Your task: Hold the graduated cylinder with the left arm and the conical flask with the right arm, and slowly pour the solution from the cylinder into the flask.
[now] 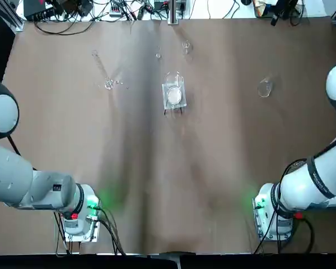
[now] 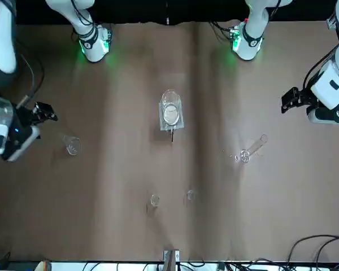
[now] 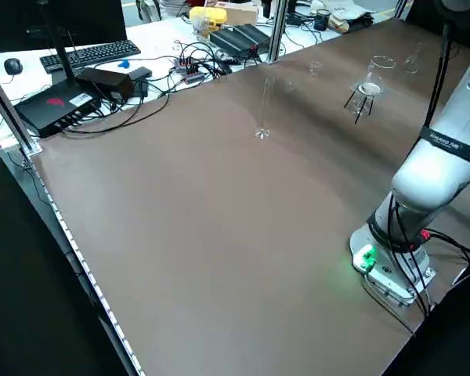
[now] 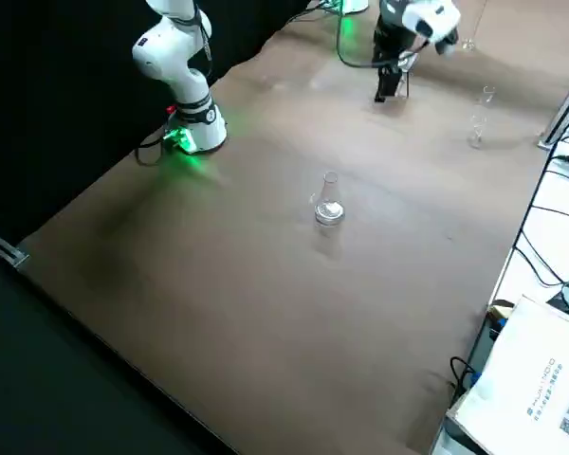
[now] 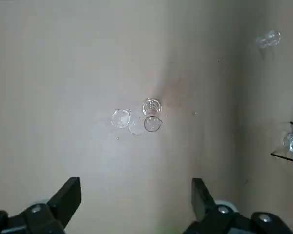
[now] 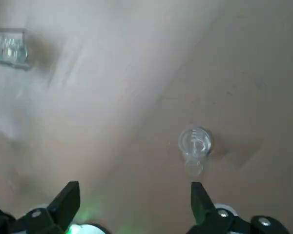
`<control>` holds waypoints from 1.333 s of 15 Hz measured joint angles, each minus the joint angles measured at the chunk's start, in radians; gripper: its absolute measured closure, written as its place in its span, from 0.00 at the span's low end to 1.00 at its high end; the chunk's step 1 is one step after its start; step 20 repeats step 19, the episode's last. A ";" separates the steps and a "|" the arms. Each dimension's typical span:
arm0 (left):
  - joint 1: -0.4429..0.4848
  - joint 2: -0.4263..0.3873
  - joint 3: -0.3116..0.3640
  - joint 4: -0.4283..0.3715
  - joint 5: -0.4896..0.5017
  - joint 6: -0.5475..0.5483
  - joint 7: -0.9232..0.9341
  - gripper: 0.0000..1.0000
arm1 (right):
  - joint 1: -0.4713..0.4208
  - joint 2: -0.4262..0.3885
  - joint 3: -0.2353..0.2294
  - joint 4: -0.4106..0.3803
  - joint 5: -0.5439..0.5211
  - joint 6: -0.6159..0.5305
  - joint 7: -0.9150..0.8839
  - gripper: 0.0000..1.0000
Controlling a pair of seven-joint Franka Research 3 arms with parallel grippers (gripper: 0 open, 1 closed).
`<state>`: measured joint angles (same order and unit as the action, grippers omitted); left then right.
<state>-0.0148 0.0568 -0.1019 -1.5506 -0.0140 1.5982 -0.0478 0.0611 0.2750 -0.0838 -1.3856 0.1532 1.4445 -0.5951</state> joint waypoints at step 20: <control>0.000 -0.016 -0.001 0.003 0.000 -0.003 0.000 0.00 | 0.000 -0.519 0.017 -0.512 -0.134 0.147 0.557 0.00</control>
